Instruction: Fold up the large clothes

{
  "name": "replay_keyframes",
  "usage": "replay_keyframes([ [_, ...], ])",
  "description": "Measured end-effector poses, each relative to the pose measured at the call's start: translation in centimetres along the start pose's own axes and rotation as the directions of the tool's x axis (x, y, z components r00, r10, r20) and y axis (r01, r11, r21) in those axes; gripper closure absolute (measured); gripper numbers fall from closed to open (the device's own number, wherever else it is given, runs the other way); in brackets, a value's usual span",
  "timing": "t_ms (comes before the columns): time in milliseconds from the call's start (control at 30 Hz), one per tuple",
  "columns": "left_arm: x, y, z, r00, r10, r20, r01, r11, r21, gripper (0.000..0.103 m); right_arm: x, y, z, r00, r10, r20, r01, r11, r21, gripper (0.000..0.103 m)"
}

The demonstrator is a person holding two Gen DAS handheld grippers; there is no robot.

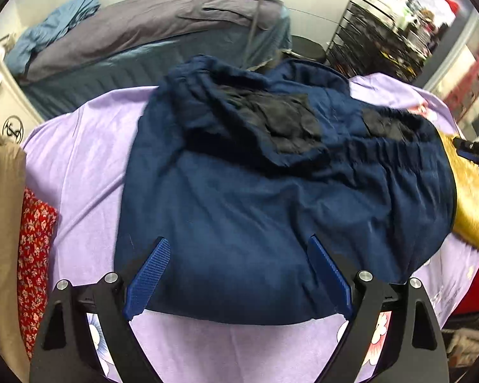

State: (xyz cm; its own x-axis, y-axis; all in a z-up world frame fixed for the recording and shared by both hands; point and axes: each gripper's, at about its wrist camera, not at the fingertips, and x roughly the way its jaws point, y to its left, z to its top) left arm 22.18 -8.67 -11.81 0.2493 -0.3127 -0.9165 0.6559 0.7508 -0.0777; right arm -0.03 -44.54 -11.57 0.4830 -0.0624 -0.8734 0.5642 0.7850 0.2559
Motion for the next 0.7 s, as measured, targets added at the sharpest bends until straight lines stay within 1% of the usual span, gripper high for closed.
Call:
replay_keyframes([
  [100,0.3,-1.8,-1.0,1.0,0.01,0.004,-0.01,0.999,0.034,0.017,0.9,1.7,-3.4,1.0,-0.027,-0.001,0.027,0.998,-0.053,0.037],
  [200,1.0,-3.4,-2.2,1.0,0.0,-0.006,0.001,0.998,0.057,0.017,1.8,3.3,-6.6,0.998,-0.06,-0.015,0.058,0.99,-0.125,0.037],
  [267,1.6,-4.8,-3.1,1.0,0.001,-0.016,0.0,0.996,0.092,0.017,2.0,4.2,-8.4,0.997,-0.07,-0.015,0.066,0.985,-0.16,0.037],
  [367,2.6,-6.7,-4.0,1.0,0.005,-0.031,0.0,0.99,0.141,0.017,2.8,5.3,-9.9,0.997,-0.078,-0.021,0.072,0.977,-0.201,0.037],
  [467,3.3,-8.0,-4.1,1.0,0.0,-0.026,0.004,0.986,0.166,0.017,3.5,6.6,-10.5,0.997,-0.072,-0.025,0.064,0.968,-0.244,0.037],
  [533,3.9,-8.6,-3.6,0.999,0.035,-0.01,-0.032,0.981,0.19,0.017,4.1,7.6,-10.8,0.998,-0.058,-0.038,0.045,0.961,-0.272,0.037],
  [567,4.0,-8.7,-3.3,0.998,0.055,0.001,-0.055,0.979,0.196,0.018,4.2,8.0,-10.7,0.997,-0.066,-0.031,0.055,0.956,-0.288,0.037],
  [600,3.9,-8.7,-2.7,0.997,0.074,0.02,-0.076,0.978,0.195,0.019,4.1,8.5,-10.5,0.996,-0.09,-0.002,0.085,0.946,-0.312,0.037],
  [633,3.8,-8.5,-2.2,0.997,0.074,0.033,-0.079,0.979,0.188,0.019,3.9,8.7,-10.1,0.995,-0.097,0.022,0.099,0.943,-0.319,0.037],
  [700,3.2,-7.5,-0.8,0.996,0.059,0.064,-0.068,0.986,0.154,0.019,3.5,8.7,-9.1,0.996,-0.077,0.039,0.085,0.946,-0.314,0.037],
])
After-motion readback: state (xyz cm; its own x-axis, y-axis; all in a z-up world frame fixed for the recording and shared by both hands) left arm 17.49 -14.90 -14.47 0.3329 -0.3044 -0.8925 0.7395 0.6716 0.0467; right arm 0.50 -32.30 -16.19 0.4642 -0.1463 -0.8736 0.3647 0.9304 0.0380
